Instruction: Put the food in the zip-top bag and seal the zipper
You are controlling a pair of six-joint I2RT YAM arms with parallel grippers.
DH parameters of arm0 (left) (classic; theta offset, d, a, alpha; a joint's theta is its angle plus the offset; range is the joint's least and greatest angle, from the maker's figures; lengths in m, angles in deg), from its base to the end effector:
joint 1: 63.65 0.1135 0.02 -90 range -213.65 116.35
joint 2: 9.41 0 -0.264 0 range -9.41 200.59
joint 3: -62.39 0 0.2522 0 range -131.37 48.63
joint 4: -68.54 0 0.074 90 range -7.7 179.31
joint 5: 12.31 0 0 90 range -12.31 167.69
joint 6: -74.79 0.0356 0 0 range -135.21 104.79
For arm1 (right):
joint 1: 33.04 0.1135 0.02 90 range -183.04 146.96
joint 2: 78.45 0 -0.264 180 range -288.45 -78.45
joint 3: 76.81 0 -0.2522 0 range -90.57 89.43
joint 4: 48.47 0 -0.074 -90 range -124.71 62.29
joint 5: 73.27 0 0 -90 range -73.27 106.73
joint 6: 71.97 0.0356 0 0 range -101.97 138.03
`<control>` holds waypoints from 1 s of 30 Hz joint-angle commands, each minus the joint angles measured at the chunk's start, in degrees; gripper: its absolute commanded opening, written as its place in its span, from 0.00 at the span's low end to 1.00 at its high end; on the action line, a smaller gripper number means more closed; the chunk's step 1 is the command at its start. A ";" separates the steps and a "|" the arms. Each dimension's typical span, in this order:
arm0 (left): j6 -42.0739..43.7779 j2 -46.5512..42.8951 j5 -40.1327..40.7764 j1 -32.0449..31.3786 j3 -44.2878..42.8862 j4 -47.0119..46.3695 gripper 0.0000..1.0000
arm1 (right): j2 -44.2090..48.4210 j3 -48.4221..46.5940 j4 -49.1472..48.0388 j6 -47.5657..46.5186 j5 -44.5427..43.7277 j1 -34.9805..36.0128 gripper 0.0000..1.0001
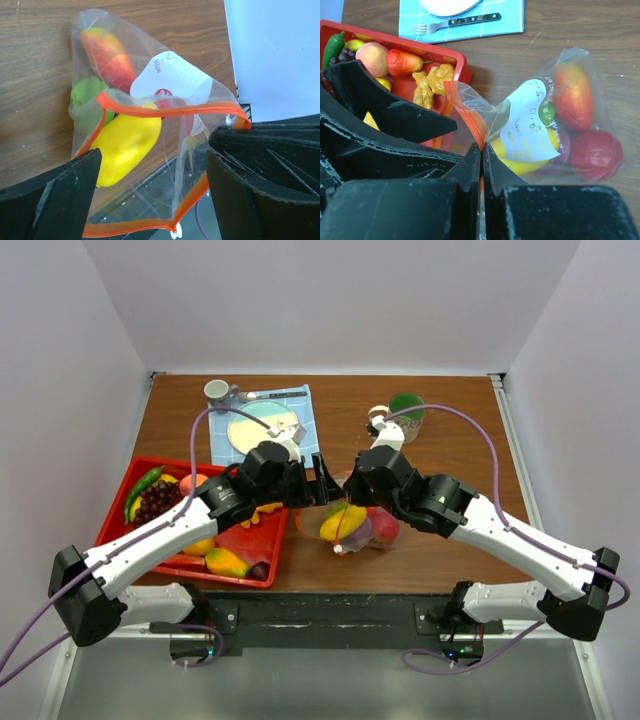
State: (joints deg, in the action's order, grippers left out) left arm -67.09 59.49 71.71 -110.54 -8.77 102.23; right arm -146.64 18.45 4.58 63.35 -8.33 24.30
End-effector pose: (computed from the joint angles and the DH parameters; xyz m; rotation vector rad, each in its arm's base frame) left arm 0.1820 -0.1999 0.3127 -0.0333 2.3321 -1.0718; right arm 0.1471 0.2016 0.3672 0.0146 2.1927 0.5550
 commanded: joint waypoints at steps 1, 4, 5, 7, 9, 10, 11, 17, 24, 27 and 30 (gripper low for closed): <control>2.65 -3.59 -2.28 0.05 -1.13 -1.04 0.85 | 1.47 -3.02 0.52 0.03 -3.41 0.14 0.00; 5.02 -8.49 -2.46 -0.30 -0.96 1.07 0.78 | 1.30 -4.08 1.84 -0.67 -5.43 -0.12 0.00; 5.55 -10.00 -1.68 -0.30 -1.04 2.13 0.75 | 1.21 -4.51 2.02 -0.85 -5.70 -0.21 0.00; 6.78 -14.47 0.25 -0.30 -1.56 6.33 0.74 | 0.77 -4.78 2.37 -1.37 -6.06 -0.82 0.00; 7.23 -17.30 5.78 -0.30 -2.09 9.68 0.74 | 0.33 -5.13 2.37 -1.46 -6.06 -1.00 0.00; 6.71 -19.75 9.02 -0.30 -2.70 13.87 0.73 | 0.16 -5.31 2.37 -1.55 -6.14 -1.09 0.00; 5.92 -20.90 15.49 -0.22 -2.71 15.66 0.73 | 0.07 -5.48 2.29 -1.55 -5.97 -1.18 0.00; 1.95 -22.59 29.37 8.44 2.37 21.22 0.82 | 0.68 -4.08 1.58 -1.20 -4.39 -1.18 0.00; 5.64 -13.29 23.30 22.80 13.88 9.99 0.83 | 2.88 -2.23 1.84 -0.94 -3.07 -1.18 0.00; 6.70 -10.21 19.78 24.83 17.31 4.45 0.81 | 3.41 -1.62 1.85 -1.02 -2.72 -1.09 0.00; 7.32 -8.36 18.46 26.32 19.87 1.01 0.80 | 3.67 -1.18 1.93 -1.11 -2.45 -1.09 0.00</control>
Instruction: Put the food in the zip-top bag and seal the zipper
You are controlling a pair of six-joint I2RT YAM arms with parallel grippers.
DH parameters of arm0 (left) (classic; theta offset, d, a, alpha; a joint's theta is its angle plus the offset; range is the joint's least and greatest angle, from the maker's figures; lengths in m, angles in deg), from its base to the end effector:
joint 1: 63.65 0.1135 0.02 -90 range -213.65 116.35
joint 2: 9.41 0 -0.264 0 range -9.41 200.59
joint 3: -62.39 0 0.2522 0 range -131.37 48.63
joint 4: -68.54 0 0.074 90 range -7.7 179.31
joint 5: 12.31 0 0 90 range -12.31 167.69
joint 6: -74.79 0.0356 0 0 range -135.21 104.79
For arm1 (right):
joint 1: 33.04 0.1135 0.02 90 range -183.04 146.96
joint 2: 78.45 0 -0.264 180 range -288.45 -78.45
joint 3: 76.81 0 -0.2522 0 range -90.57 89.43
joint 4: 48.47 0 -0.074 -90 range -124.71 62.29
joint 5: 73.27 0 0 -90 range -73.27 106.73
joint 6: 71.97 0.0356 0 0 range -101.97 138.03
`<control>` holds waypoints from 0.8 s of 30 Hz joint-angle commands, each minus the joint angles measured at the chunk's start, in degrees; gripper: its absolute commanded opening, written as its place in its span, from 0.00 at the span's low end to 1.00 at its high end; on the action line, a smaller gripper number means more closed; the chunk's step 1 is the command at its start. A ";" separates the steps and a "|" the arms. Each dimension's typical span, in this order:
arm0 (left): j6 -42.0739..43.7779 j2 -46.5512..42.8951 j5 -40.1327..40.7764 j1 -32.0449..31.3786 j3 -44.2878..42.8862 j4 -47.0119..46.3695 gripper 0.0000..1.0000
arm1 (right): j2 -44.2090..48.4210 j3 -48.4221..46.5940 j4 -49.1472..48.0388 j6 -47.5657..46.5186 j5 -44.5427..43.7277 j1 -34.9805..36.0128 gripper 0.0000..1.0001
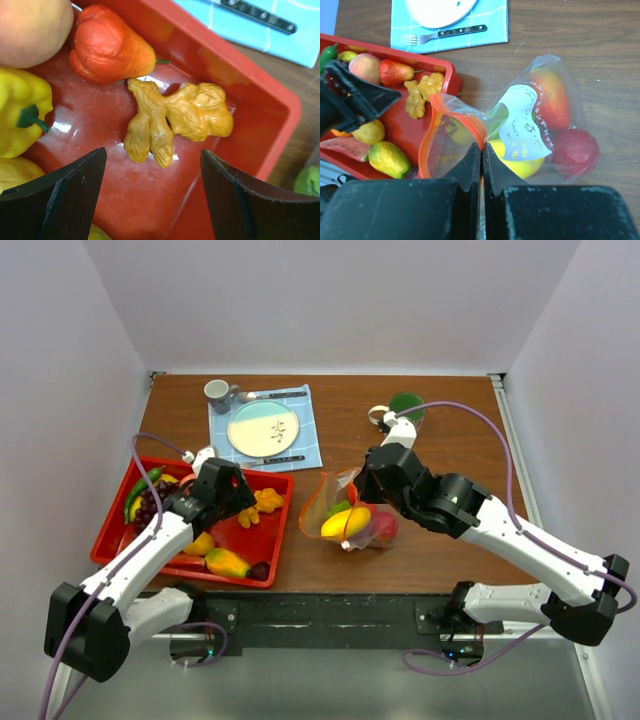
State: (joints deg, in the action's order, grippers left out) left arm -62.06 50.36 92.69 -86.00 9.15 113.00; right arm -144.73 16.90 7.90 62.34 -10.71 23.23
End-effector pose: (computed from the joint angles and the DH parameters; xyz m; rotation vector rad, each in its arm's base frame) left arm 0.1939 -0.0698 0.2287 -0.6263 2.3503 -0.2254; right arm 0.1446 0.1870 0.3789 0.0400 2.1665 0.5010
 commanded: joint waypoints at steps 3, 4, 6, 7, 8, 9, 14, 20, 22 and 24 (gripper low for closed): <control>2.47 1.58 -3.75 3.27 4.32 -11.88 0.77 | 2.03 0.81 -1.56 -0.37 0.28 -0.02 0.00; 2.47 1.58 -4.36 3.45 5.02 -12.59 0.75 | 2.12 1.07 -1.65 -0.46 0.37 -0.11 0.00; 2.29 1.75 -4.98 3.80 7.13 -14.60 0.73 | 2.03 1.43 -1.83 -0.54 0.37 -0.02 0.00; 2.20 1.84 -5.94 3.98 7.75 -15.31 0.70 | 2.03 1.52 -1.92 -0.55 0.63 -0.11 0.00; 2.03 2.02 -6.21 4.07 8.37 -15.93 0.68 | 2.03 1.60 -2.00 -0.46 0.72 -0.11 0.00; 1.68 2.28 -6.39 4.07 9.50 -16.98 0.67 | 1.95 1.69 -2.00 -0.54 0.81 -0.11 0.00; 0.80 2.64 -6.30 4.33 12.06 -18.39 0.55 | 1.86 1.52 -2.27 -0.46 0.90 -0.11 0.00; 0.18 3.07 -5.60 4.51 13.64 -19.36 0.48 | 1.51 2.13 -2.79 -0.37 0.99 -0.11 0.00; -0.08 3.51 -5.60 4.51 14.08 -20.41 0.46 | 1.42 2.22 -2.88 -0.37 1.07 -0.11 0.00; -0.17 3.60 -5.69 4.51 14.78 -21.90 0.43 | 1.33 2.22 -2.97 -0.37 1.25 -0.11 0.00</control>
State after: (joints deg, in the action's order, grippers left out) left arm -61.23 53.52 86.73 -82.02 22.76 95.98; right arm -143.90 18.91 7.37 62.32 -9.23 23.26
